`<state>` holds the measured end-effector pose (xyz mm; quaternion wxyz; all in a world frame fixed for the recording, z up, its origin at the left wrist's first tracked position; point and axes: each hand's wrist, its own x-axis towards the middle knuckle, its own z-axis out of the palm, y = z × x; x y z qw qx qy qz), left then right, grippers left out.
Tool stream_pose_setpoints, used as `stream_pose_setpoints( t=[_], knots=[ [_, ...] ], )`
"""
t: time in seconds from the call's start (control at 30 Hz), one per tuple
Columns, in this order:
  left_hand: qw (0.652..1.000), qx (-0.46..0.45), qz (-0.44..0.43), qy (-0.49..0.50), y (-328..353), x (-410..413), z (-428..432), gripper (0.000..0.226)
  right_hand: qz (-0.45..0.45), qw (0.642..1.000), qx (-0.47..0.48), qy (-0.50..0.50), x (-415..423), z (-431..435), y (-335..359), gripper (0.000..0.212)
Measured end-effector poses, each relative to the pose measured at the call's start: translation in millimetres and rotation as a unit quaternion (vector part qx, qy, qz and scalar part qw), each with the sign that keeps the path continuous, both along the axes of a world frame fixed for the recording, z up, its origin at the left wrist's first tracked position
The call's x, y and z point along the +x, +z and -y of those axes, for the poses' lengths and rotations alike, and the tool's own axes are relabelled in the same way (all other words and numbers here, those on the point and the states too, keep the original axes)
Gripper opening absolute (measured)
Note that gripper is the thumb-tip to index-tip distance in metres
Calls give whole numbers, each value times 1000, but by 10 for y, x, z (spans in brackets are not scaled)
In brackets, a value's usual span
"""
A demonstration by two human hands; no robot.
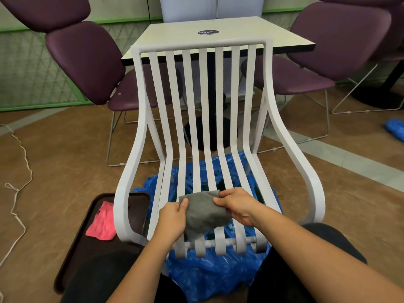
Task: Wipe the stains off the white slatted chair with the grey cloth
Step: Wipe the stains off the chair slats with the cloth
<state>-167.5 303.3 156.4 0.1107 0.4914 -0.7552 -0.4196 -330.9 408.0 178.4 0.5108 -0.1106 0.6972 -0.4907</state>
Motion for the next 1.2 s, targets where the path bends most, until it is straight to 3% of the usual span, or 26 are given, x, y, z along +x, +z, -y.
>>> stream_pose_setpoints(
  t=[0.07, 0.2, 0.37, 0.5, 0.57, 0.67, 0.77, 0.87, 1.0, 1.1, 1.2],
  knots=[
    [995, -70, 70, -31, -7, 5, 1, 46, 0, 999, -37, 7, 19, -21, 51, 60],
    [976, -177, 124, -15, 172, 13, 12, 52, 11, 993, -120, 16, 70, -66, 178, 67],
    [971, -213, 108, 7, 286, 50, 10, 59, -75, 989, -126, 32, 114, -101, 206, 58],
    [995, -54, -54, 60, 268, 37, -24, 49, -54, 993, -109, 9, 112, -86, 199, 54],
    [990, 15, -112, 89, 255, 28, -20, 48, 30, 995, -97, -19, 91, -72, 175, 55],
    [967, 123, -177, 139, 252, 18, 16, 31, 149, 984, -95, -30, 81, -71, 173, 56],
    [929, 219, -255, 155, 283, 9, 25, 19, 129, 985, -103, -46, 87, -66, 216, 47],
    [887, 291, -323, 154, 313, 7, 19, 23, 151, 977, -131, -75, 95, -73, 261, 36],
    [873, 357, -303, 135, 327, 14, 9, 28, 295, 953, -42, -51, 116, -110, 219, 30],
    [882, 400, -222, 116, 319, 30, -8, 32, 274, 961, 38, -18, 114, -112, 146, 28],
    [872, 434, -196, 113, 288, 38, -12, 39, 170, 983, 51, -42, 129, -74, 133, 20]
  ],
)
